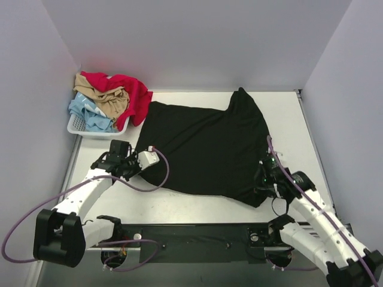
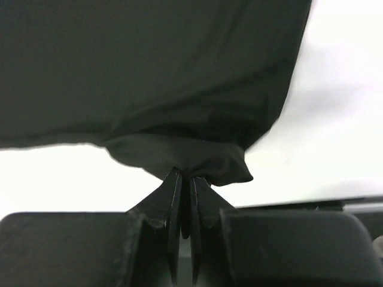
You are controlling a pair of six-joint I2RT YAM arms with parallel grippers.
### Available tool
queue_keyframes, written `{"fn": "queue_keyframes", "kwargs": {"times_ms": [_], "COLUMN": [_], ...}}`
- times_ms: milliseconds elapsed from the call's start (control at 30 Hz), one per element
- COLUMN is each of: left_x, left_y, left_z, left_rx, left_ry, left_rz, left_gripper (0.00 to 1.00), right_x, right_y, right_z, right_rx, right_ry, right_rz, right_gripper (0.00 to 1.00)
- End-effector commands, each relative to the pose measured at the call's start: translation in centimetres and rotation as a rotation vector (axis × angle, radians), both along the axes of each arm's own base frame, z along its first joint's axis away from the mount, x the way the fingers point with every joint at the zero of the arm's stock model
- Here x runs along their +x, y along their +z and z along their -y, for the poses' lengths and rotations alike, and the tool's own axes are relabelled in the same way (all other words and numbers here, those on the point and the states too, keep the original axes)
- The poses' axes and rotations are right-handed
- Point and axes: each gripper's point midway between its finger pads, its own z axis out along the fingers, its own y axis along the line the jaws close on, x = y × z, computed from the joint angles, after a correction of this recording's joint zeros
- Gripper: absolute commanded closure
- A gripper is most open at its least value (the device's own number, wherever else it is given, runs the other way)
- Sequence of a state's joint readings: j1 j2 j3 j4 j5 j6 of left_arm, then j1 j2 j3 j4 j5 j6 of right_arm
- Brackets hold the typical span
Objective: Fold and stack the t-shirts
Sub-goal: Fold the flattened tshirt in 1/3 of the way
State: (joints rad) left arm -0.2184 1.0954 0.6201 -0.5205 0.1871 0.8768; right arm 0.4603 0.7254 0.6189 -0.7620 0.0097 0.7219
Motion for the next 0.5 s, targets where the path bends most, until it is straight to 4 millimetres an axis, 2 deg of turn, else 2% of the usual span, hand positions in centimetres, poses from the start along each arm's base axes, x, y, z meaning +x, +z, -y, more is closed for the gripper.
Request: {"fn": "queue_keyframes", "kwargs": {"times_ms": [0, 33, 67, 100, 133, 200, 267, 333, 367, 400, 433, 467], "left_x": [6.8, 8.4, 9.2, 10.3, 11.3, 12.6, 13.9, 15.1, 15.6, 16.3, 16.6, 17.3], "left_y": [4.0, 5.4, 4.8, 5.6, 5.3, 4.7, 4.6, 4.8, 4.9, 4.7, 4.6, 4.3], "left_z": [1.2, 1.6, 1.8, 2.1, 2.3, 2.5, 2.5, 2.6, 2.7, 2.8, 2.7, 2.7], "left_rx": [-0.078, -0.103, -0.103, -0.114, -0.114, -0.108, -0.102, -0.102, -0.103, -0.101, -0.093, -0.088], "left_ry": [0.093, 0.105, 0.108, 0.111, 0.110, 0.116, 0.126, 0.131, 0.133, 0.134, 0.142, 0.149], "left_rz": [0.141, 0.179, 0.158, 0.186, 0.180, 0.165, 0.178, 0.198, 0.209, 0.207, 0.204, 0.201], "left_gripper": [1.00, 1.00, 1.00, 1.00, 1.00, 1.00, 1.00, 1.00, 1.00, 1.00, 1.00, 1.00], "right_x": [7.1, 8.0, 9.9, 10.9, 12.6, 14.8, 16.8, 18.6, 19.6, 20.2, 21.1, 21.5], "right_y": [2.5, 2.4, 2.9, 2.9, 3.2, 3.1, 3.0, 2.5, 3.0, 2.1, 2.6, 1.9], "right_z": [2.1, 2.6, 2.3, 2.6, 2.1, 2.0, 1.8, 2.4, 2.5, 3.1, 3.3, 3.7], "right_rx": [-0.204, -0.235, -0.229, -0.241, -0.222, -0.231, -0.247, -0.271, -0.280, -0.298, -0.308, -0.315], "right_ry": [0.048, 0.072, 0.075, 0.103, 0.116, 0.155, 0.206, 0.215, 0.218, 0.206, 0.204, 0.202], "right_rz": [0.107, 0.106, 0.138, 0.147, 0.174, 0.175, 0.177, 0.158, 0.166, 0.136, 0.145, 0.121], "right_gripper": [1.00, 1.00, 1.00, 1.00, 1.00, 1.00, 1.00, 1.00, 1.00, 1.00, 1.00, 1.00]}}
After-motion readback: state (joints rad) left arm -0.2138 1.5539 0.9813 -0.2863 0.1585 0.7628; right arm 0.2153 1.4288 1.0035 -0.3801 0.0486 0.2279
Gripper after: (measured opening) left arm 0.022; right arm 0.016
